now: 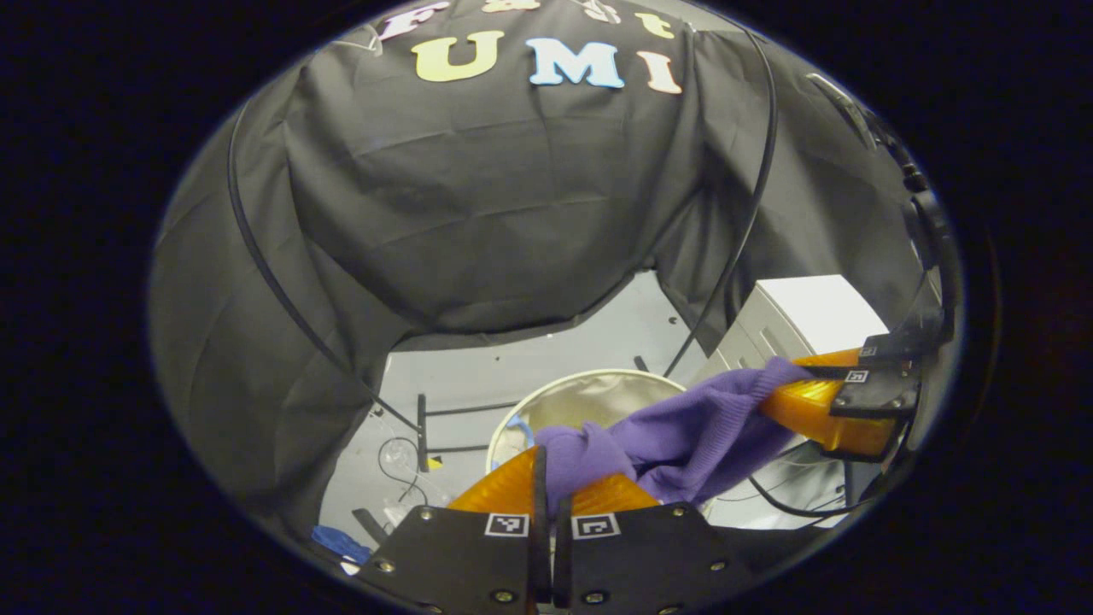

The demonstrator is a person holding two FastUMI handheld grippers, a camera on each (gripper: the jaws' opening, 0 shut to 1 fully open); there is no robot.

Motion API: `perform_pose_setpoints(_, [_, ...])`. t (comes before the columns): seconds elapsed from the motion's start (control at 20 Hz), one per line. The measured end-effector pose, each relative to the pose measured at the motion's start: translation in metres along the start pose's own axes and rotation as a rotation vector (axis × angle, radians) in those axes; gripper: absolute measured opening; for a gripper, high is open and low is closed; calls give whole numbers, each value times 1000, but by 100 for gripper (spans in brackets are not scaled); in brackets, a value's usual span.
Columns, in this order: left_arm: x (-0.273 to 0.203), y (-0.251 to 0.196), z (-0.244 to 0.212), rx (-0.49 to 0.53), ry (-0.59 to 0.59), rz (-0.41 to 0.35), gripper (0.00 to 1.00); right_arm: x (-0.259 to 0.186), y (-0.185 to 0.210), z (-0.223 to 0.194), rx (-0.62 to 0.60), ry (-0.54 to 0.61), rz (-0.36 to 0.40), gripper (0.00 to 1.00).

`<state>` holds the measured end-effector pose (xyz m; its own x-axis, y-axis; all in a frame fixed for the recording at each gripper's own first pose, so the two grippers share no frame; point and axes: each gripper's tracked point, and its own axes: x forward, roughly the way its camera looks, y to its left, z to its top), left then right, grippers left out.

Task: Grasp the clothes on the hanger with both hands and then place them into the laundry hamper below.

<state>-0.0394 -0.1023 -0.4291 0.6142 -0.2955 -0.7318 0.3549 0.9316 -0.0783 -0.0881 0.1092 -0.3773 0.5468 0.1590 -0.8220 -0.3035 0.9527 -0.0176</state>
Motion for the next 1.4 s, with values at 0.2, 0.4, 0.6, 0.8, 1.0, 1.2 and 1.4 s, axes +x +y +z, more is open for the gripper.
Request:
perform_pose_setpoints(0.2, [-8,8,16,-8,-43,23,72,-4,-11,10,-6,-36,-40,85])
perform_pose_setpoints(0.4, [-49,25,71,-6,-166,69,93,-28,-15,47,16,-151,-51,96])
perform_pose_setpoints(0.6, [-112,48,155,-19,-376,108,92,-73,-17,106,-9,-326,-58,96])
perform_pose_setpoints(0.8, [-185,80,226,-37,-551,158,90,-126,-19,170,27,-511,-66,95])
perform_pose_setpoints(1.0, [-254,105,274,-58,-695,187,98,-176,-24,209,44,-662,-79,94])
perform_pose_setpoints(1.2, [-322,127,298,-40,-803,226,97,-230,-31,230,66,-795,-103,94])
perform_pose_setpoints(1.4, [-370,142,297,-21,-858,281,92,-276,-47,232,119,-883,-135,94])
